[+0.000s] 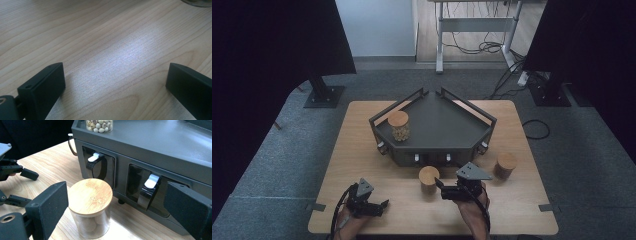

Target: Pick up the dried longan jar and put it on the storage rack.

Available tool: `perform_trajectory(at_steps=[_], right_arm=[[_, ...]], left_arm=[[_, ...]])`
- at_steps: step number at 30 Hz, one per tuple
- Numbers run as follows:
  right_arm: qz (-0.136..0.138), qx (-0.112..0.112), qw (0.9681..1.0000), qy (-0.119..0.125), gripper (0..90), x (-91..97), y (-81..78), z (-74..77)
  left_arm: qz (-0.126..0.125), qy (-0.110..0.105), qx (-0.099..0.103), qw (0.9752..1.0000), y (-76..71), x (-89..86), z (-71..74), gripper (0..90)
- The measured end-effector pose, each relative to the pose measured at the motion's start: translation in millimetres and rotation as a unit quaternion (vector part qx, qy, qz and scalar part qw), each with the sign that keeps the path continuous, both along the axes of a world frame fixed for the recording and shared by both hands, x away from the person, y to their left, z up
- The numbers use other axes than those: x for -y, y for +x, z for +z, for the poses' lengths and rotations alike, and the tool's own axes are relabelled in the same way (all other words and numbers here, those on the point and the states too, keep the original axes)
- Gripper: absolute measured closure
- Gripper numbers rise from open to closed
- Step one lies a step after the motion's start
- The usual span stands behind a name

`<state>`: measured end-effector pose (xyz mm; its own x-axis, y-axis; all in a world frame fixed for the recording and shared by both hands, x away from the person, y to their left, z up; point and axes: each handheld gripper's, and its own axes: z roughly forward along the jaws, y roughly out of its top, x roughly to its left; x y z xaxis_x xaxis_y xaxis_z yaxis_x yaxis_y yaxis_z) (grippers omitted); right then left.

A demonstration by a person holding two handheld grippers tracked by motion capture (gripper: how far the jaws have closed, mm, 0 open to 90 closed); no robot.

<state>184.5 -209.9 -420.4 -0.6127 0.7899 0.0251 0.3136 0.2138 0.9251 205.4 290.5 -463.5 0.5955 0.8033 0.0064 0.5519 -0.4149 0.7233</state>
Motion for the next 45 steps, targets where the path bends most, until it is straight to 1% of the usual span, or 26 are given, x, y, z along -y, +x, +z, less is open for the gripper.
perform_trajectory(at_steps=[28, 45], right_arm=[[0.013, 0.0, 0.9999, 0.0, 5.9, -11.5, 3.8, -1.1], [0.025, 0.002, 0.9997, -0.004, 5.8, -20.8, 8.0, -6.0]], left_arm=[[-0.001, 0.0, 0.0, 1.0, 0.1, -0.1, 0.0, 2.2], [-0.002, 0.0, 0.0, 1.0, 0.3, -0.2, 0.0, 2.2]])
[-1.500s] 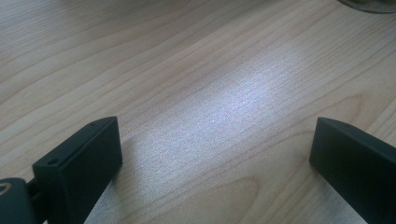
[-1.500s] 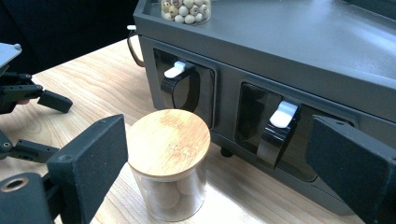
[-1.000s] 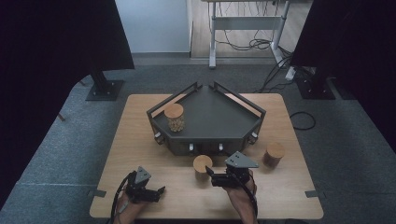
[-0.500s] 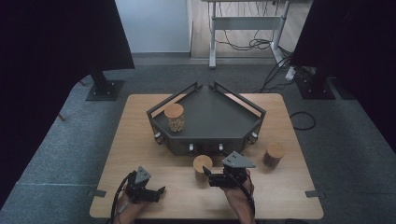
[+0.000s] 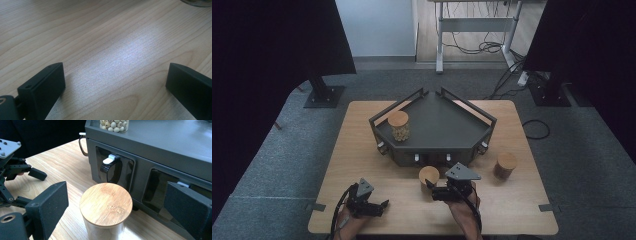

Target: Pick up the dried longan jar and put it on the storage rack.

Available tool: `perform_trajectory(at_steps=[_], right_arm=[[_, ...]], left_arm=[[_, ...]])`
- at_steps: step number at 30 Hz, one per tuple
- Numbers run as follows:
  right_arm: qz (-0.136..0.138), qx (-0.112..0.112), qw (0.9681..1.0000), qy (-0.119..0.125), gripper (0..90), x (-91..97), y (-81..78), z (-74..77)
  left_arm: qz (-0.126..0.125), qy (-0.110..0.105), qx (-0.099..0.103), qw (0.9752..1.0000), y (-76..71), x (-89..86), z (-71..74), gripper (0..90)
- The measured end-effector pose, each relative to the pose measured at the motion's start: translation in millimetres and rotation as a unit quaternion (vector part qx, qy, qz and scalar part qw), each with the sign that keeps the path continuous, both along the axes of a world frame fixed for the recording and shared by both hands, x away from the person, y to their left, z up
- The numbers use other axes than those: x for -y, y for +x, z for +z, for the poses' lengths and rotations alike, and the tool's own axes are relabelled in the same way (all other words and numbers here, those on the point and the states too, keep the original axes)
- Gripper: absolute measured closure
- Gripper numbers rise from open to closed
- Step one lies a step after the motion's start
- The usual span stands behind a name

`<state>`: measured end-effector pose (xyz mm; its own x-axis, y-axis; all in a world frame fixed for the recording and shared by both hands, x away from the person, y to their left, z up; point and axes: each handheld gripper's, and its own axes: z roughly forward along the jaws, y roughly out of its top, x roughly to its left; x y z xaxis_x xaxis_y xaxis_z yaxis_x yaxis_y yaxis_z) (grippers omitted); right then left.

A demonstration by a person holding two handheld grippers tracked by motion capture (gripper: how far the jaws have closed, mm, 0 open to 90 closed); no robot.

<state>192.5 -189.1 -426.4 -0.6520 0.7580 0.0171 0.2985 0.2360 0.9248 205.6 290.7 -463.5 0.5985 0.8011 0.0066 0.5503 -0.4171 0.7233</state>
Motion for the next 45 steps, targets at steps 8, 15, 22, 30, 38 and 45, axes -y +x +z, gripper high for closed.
perform_trajectory(at_steps=[8, 15, 22, 30, 38, 45], right_arm=[[0.005, -0.003, 1.0, 0.0, 5.8, -4.0, 2.8, -3.7], [0.005, -0.004, 1.0, -0.004, 5.8, -6.9, 4.3, -7.5], [0.006, -0.004, 1.0, -0.004, 5.8, -8.6, 5.4, -11.1], [0.011, -0.006, 0.9999, -0.006, 5.8, -11.9, 7.2, -14.4], [0.012, -0.006, 0.9998, -0.013, 5.9, -17.5, 9.2, -16.9], [0.011, -0.008, 0.9998, -0.018, 5.9, -21.5, 10.8, -20.0]], left_arm=[[0.0, -0.001, 0.0, 1.0, 0.0, -0.1, -0.1, 2.2], [0.0, 0.0, 0.0, 1.0, 0.1, 0.0, 0.0, 2.2], [-0.001, 0.0, 0.0, 1.0, 0.1, -0.1, 0.0, 2.2], [0.0, -0.001, 0.0, 1.0, 0.0, 0.0, -0.2, 2.2], [-0.001, -0.001, 0.0, 1.0, 0.0, -0.1, -0.1, 2.2], [-0.001, 0.0, 0.0, 1.0, 0.1, -0.1, -0.1, 2.2]])
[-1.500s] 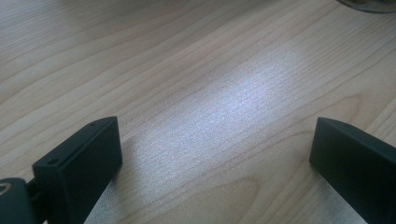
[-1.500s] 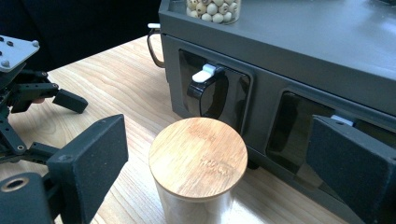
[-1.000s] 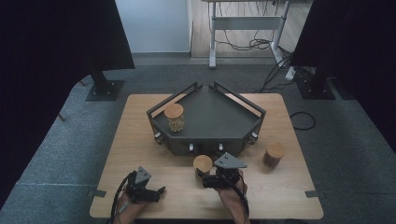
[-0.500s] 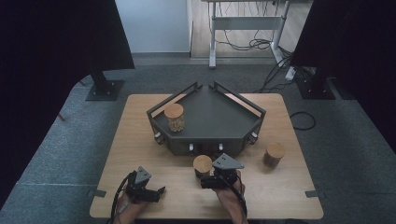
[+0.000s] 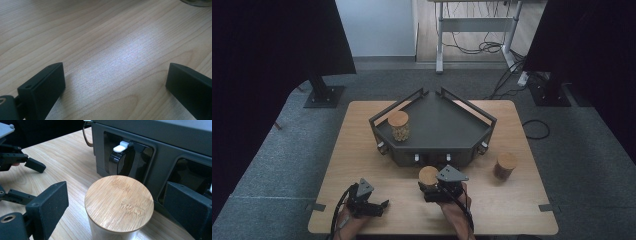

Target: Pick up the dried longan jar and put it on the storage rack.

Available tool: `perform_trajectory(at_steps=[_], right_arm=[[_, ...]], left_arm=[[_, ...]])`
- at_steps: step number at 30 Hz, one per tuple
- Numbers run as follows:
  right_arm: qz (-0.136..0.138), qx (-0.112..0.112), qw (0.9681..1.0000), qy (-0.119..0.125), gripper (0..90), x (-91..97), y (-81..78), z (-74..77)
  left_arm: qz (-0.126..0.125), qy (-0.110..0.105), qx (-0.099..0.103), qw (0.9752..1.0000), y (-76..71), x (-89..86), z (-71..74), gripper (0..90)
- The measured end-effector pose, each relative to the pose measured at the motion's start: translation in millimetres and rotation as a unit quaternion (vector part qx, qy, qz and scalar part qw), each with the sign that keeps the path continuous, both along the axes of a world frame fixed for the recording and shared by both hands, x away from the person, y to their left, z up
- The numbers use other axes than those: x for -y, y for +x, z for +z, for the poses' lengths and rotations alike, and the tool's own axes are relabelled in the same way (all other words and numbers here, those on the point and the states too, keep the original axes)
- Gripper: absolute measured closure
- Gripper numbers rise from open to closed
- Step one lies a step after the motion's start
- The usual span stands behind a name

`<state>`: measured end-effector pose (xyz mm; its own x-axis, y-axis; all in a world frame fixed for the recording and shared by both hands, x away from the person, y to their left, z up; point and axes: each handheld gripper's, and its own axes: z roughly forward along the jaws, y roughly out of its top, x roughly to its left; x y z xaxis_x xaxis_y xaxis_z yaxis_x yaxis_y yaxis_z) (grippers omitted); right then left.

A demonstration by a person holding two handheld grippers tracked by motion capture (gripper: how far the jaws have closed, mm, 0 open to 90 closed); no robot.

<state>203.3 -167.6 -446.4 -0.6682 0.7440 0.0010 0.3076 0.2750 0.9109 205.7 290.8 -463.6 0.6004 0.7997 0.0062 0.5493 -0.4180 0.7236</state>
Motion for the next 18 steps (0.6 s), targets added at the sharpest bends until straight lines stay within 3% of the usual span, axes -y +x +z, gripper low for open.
perform_trajectory(at_steps=[18], right_arm=[[-0.002, -0.012, 0.9999, -0.01, 6.5, -8.0, 5.3, -7.6]], left_arm=[[-0.001, 0.0, 0.0, 1.0, 0.1, -0.1, 0.0, 2.2]])
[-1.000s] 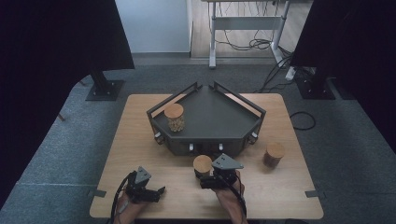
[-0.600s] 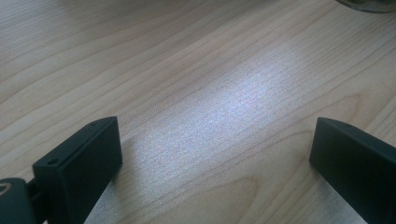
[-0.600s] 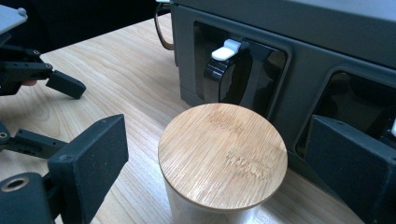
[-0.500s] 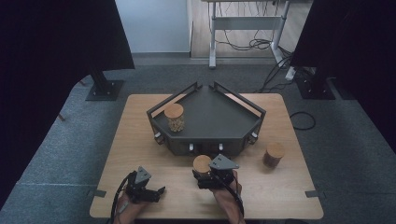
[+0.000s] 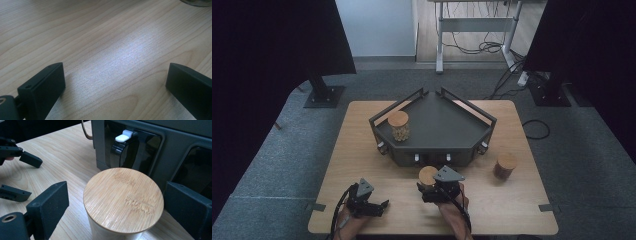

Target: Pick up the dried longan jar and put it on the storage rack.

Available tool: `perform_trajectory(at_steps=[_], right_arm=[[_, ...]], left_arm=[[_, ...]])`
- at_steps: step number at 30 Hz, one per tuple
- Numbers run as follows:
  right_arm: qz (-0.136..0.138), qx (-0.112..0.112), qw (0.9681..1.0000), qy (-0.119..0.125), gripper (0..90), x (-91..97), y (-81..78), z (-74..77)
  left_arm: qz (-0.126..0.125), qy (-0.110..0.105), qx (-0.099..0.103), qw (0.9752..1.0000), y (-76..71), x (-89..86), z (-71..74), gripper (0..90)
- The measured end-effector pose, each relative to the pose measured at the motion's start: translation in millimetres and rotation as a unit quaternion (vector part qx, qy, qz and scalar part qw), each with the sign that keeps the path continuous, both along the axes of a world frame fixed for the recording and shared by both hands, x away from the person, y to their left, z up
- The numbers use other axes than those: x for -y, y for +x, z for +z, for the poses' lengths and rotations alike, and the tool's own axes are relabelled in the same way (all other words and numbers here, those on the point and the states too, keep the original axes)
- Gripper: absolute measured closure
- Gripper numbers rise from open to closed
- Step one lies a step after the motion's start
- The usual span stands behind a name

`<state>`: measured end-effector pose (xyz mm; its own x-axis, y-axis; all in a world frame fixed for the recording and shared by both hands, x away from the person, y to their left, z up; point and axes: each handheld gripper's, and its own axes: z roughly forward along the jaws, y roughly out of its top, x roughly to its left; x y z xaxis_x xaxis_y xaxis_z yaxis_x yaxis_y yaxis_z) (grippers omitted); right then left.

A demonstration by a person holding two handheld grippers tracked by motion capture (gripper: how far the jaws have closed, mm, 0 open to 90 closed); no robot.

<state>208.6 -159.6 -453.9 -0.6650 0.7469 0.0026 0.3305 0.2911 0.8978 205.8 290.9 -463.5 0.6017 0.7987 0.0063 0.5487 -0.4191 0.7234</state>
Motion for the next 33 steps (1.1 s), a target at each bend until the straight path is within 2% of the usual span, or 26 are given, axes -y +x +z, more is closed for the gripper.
perform_trajectory(at_steps=[13, 33], right_arm=[[-0.002, -0.01, 0.9999, -0.005, 9.6, -1.8, 4.3, -5.1], [-0.007, -0.008, 0.9999, -0.006, 17.5, -4.2, 4.6, -8.5]], left_arm=[[0.0, 0.0, 0.0, 1.0, 0.0, 0.0, 0.0, 2.2], [-0.001, 0.0, 0.0, 1.0, 0.1, -0.1, 0.0, 2.3]])
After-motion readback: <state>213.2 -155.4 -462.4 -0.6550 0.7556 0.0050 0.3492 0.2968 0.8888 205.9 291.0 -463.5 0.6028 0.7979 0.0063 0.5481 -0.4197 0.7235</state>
